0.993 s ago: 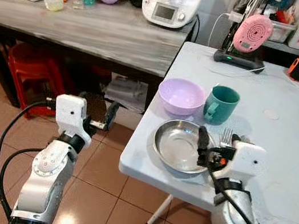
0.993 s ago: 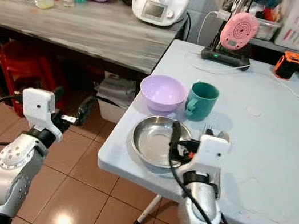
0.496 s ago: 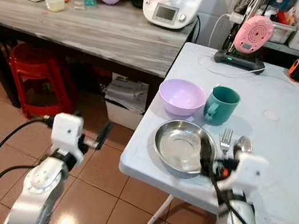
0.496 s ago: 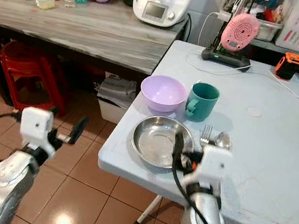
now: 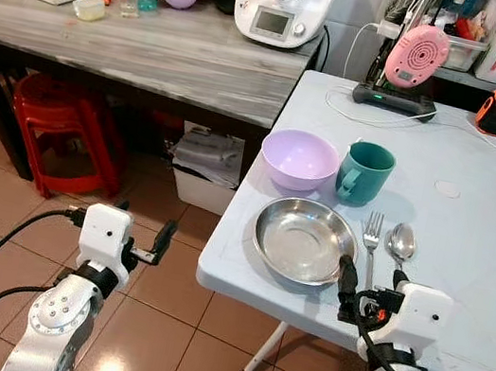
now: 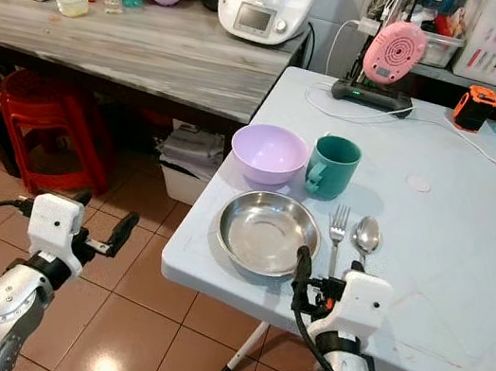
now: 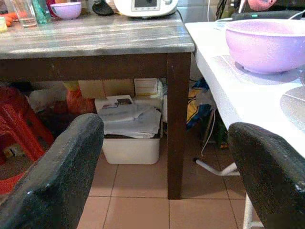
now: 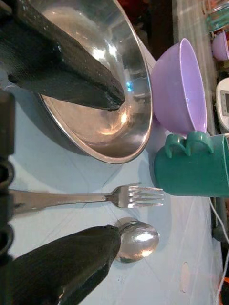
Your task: Setting the table
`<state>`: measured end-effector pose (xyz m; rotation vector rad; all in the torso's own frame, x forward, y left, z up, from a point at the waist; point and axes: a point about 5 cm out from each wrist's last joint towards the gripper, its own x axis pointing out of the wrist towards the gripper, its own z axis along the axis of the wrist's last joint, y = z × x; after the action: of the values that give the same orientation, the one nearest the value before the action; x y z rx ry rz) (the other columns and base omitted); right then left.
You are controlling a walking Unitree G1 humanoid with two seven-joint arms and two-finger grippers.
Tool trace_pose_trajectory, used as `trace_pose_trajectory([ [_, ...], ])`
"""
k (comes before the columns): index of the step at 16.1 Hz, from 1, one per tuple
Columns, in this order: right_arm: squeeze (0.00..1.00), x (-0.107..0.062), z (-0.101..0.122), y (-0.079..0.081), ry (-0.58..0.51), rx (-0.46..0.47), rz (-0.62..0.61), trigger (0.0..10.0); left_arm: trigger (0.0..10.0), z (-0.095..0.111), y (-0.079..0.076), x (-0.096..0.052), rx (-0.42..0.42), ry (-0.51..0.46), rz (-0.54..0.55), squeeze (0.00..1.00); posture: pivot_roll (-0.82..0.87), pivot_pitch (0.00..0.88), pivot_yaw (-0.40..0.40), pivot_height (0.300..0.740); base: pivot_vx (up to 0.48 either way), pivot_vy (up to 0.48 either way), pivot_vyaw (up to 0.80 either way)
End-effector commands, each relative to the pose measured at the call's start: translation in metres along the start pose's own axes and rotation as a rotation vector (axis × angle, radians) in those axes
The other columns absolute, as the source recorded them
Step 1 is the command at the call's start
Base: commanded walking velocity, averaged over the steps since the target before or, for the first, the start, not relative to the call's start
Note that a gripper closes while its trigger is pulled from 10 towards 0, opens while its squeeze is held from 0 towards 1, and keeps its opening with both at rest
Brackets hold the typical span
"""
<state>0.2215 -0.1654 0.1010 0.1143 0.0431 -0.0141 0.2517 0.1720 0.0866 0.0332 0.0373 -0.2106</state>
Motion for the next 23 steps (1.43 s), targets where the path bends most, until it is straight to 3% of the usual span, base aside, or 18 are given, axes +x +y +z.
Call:
trace_pose_trajectory([
  [1,0.00,0.000,0.005,0.002,-0.022,0.010,0.006,10.0,10.0,0.005,-0.004,0.004,0.001,-0.021,-0.025,0.00,0.01,0.000,0.046,0.740,0.000,0.000,-0.43],
  [5,0.00,0.007,0.007,0.002,-0.033,-0.020,0.003,10.0,10.0,0.008,-0.008,0.006,-0.010,-0.033,-0.038,0.00,0.01,0.000,0.041,0.740,0.000,0.000,0.00],
  [10,0.00,0.030,0.003,0.004,0.024,0.055,0.021,10.0,10.0,0.013,-0.029,0.009,-0.066,-0.051,-0.242,0.00,0.02,0.000,0.037,0.740,0.000,0.000,0.00],
  [15,0.00,0.038,-0.004,0.000,0.090,0.106,-0.008,10.0,10.0,0.015,-0.041,0.006,-0.070,-0.060,-0.416,0.00,0.02,0.002,0.027,0.740,0.000,0.000,0.00],
  [19,0.00,0.044,-0.010,0.000,0.130,0.134,-0.002,10.0,10.0,0.013,-0.040,0.004,-0.072,-0.048,-0.442,0.00,0.02,0.005,0.034,0.740,0.000,0.000,0.00],
  [23,0.00,0.057,-0.011,0.015,0.173,0.193,0.047,9.6,10.0,0.013,-0.041,0.005,-0.065,-0.042,-0.461,0.00,0.03,0.001,0.036,0.740,0.000,0.000,0.00],
])
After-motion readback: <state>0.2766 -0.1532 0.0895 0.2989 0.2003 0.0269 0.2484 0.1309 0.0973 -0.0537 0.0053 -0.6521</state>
